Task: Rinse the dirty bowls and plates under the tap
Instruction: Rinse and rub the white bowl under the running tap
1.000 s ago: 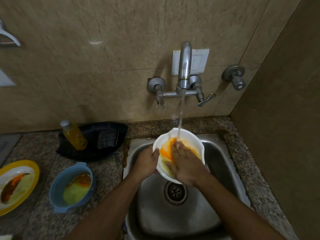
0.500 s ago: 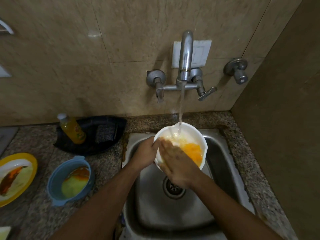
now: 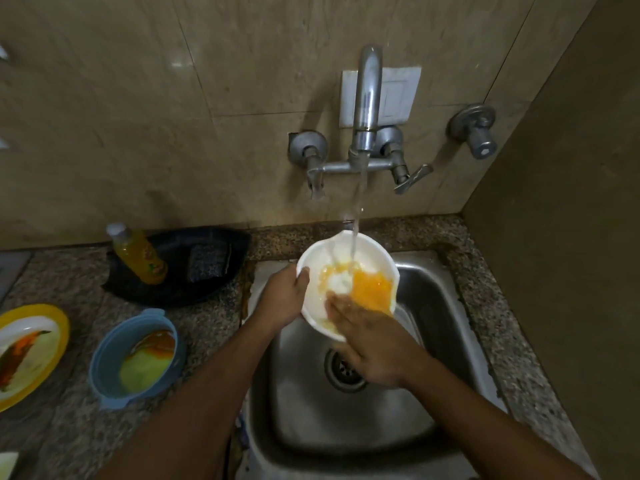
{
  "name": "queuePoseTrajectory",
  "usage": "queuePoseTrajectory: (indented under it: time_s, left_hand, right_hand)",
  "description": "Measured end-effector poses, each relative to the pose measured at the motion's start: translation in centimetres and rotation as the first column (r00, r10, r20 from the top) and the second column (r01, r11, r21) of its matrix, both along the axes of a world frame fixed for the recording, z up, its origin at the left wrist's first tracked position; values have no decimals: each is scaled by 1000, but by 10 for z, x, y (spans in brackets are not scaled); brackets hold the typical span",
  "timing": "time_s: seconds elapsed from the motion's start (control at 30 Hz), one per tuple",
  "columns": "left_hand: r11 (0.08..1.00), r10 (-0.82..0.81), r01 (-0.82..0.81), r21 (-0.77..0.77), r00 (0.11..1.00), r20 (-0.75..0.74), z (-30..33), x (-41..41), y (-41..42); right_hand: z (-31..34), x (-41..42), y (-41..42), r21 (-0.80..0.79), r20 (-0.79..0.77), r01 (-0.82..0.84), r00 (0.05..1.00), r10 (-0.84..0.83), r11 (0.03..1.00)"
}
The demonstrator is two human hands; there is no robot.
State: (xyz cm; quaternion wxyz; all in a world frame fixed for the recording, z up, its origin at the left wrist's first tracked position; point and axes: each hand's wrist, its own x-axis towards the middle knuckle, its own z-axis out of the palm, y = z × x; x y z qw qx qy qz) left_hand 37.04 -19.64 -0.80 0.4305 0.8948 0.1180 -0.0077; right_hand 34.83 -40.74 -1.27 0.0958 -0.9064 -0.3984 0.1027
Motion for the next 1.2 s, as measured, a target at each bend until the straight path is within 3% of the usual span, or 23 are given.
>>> queuePoseTrajectory:
  time_s: [0.07, 0.17, 0.33, 0.4, 0.47, 0.57, 0.7, 0.8, 0.87, 0.93, 1.0, 1.1, 1.2]
  left_hand:
    - [999, -30, 30, 23, 1000, -1, -2, -3, -1]
    - [999, -36, 36, -5, 999, -7, -5, -2, -9]
    - [995, 12, -13, 96, 1000, 11, -1, 5, -8]
    - [982, -13, 8, 187, 1000, 24, 2, 0, -3]
    - [930, -68, 41, 366, 996, 60, 7, -4, -2]
    - [821, -158, 78, 566, 983, 95, 15, -11, -6]
    - [698, -269, 152, 700, 961, 60, 21, -20, -15]
    - [603, -316, 105, 791, 942, 116, 19, -25, -21]
    - [717, -241, 79, 692, 961, 139, 20, -22, -25]
    - [867, -91, 32, 497, 991, 95, 17, -15, -23]
    - [963, 15, -22, 267, 999, 28, 13, -10, -17]
    - [982, 24, -46, -182, 993, -119, 8, -10, -18]
    - [978, -1, -28, -206, 991, -137, 6, -5, -21]
  right_hand:
    - [-4, 8, -12, -68, 53, 146, 988, -143, 987]
    - [-3, 22, 14, -27, -63, 319, 945, -320, 947]
    - [-1, 11, 17, 170, -158, 112, 984, -86, 979]
    - [0, 14, -6, 261, -141, 246, 966, -215, 934]
    - [2, 18, -25, 374, -134, 470, 881, -455, 800]
    - [5, 26, -33, 496, -261, 627, 768, -585, 601]
    - [9, 22, -29, 483, -295, 687, 712, -637, 543]
    - [7, 17, -26, 469, -230, 666, 726, -648, 580]
    - [4, 14, -23, 466, -201, 656, 732, -651, 593]
    - [3, 13, -17, 454, -152, 627, 755, -638, 633]
    - [0, 14, -8, 340, -70, 546, 827, -558, 766]
    - [1, 22, 18, 87, -33, 428, 904, -426, 900]
    - [8, 24, 48, 39, -125, 328, 939, -321, 944]
